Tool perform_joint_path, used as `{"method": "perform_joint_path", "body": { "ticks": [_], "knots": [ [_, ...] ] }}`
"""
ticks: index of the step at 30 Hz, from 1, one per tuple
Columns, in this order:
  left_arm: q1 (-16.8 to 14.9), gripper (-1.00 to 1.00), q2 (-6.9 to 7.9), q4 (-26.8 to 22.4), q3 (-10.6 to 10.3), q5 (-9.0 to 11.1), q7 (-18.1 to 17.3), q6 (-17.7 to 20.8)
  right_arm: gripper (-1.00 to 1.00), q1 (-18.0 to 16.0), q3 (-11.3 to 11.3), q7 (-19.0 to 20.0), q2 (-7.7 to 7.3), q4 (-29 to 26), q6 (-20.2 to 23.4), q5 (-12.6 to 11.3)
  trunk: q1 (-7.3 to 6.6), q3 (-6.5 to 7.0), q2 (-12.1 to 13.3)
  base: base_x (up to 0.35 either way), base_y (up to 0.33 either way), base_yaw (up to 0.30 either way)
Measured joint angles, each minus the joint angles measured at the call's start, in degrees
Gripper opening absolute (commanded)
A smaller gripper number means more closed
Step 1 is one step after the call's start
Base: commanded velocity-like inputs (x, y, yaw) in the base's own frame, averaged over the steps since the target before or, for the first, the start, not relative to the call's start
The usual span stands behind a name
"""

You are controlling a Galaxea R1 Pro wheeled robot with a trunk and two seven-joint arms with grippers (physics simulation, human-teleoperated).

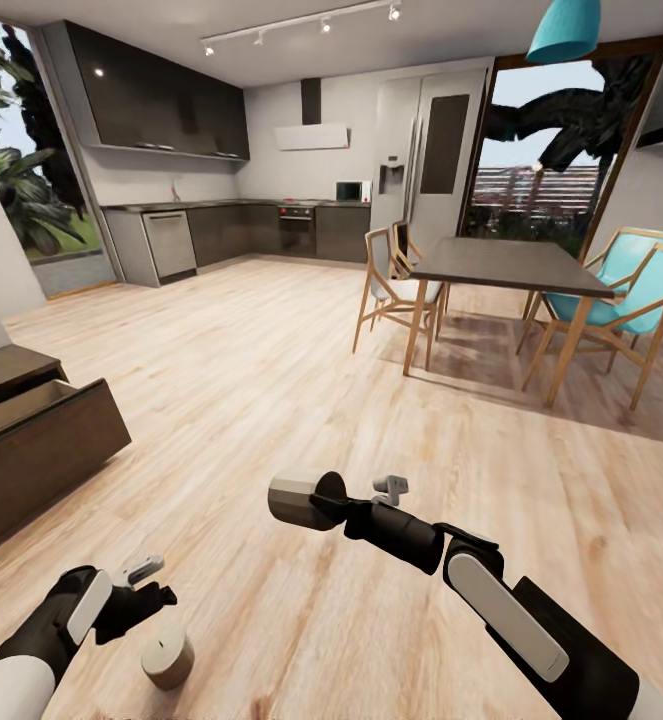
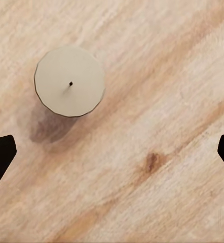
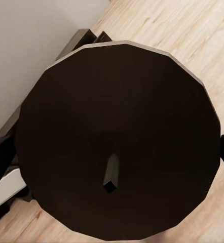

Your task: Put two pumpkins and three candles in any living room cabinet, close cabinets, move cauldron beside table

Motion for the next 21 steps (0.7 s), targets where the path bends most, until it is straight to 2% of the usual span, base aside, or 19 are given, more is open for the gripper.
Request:
{"method": "perform_joint_path", "body": {
  "ticks": [3,6,9,21],
  "knots": [
    [0.00,1.00,-0.11,0.19,0.00,0.00,0.05,0.00,-1.00,0.00,0.01,0.82,0.00,0.11,0.00,-0.14,0.66,-0.54,-1.20,0.000,0.000,0.000],
    [0.00,1.00,-0.29,0.28,0.02,0.00,0.06,0.00,-1.00,0.02,0.04,3.87,-0.05,0.21,0.00,-0.38,1.32,-1.08,-2.41,0.000,0.000,0.000],
    [0.00,1.00,-0.35,0.39,0.00,-0.01,0.07,-0.05,-1.00,0.07,0.06,6.70,-0.09,0.36,-0.02,-0.13,1.41,-1.74,-2.47,0.000,0.000,0.000],
    [0.00,1.00,-0.25,0.38,0.00,-0.01,0.05,-0.75,-1.00,0.08,0.11,7.39,-0.04,0.35,0.05,-0.03,1.72,-4.40,-2.63,0.000,0.000,0.000]
  ]
}}
